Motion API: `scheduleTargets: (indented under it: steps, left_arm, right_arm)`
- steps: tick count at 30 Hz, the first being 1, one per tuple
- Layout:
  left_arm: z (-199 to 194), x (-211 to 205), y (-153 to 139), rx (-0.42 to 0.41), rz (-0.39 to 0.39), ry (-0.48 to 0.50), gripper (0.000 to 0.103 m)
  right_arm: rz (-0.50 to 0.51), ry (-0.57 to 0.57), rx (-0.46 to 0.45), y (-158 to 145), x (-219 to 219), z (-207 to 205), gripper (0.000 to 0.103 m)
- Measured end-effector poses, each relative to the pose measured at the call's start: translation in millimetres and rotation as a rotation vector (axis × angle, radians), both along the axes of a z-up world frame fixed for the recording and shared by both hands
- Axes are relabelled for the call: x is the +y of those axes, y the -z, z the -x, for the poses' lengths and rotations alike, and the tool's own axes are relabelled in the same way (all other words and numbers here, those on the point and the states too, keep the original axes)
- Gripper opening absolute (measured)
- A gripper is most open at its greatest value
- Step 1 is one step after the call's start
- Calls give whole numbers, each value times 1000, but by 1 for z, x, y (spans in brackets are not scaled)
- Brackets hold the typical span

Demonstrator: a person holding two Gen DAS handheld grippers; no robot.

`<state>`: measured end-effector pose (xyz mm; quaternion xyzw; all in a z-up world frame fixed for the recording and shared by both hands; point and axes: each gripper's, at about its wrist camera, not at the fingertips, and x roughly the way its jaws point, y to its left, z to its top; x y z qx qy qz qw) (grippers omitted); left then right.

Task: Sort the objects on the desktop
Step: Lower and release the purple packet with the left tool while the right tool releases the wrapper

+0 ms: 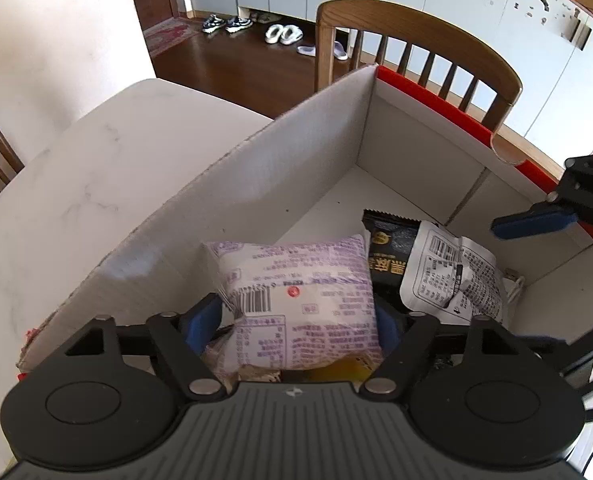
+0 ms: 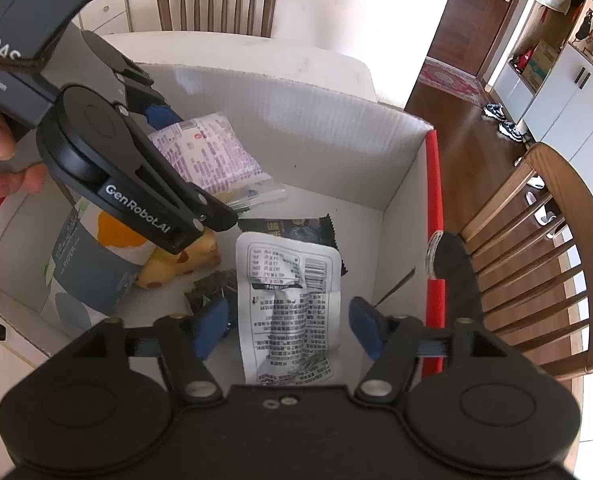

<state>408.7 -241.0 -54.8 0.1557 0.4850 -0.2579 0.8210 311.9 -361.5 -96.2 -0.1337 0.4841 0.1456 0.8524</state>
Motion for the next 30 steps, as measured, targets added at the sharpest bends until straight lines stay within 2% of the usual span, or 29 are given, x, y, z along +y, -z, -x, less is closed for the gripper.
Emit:
scheduleTargets:
  steps: [6, 13, 27, 30]
  left_arm:
    - [-1, 0, -5, -10, 24, -4, 83]
    - [-1, 6, -14, -14, 58, -30, 85]
    - [18, 19, -43, -47, 155, -82, 85]
    - [27, 23, -49, -51, 178, -90, 87]
  right_arm:
    - [-26, -12, -18, -10, -5, 6, 75]
    - [-72, 30, -42, -27, -16, 14, 76]
    - [-136, 54, -85, -54, -20, 34, 76]
    - [-144, 54, -97, -59, -19, 39, 76]
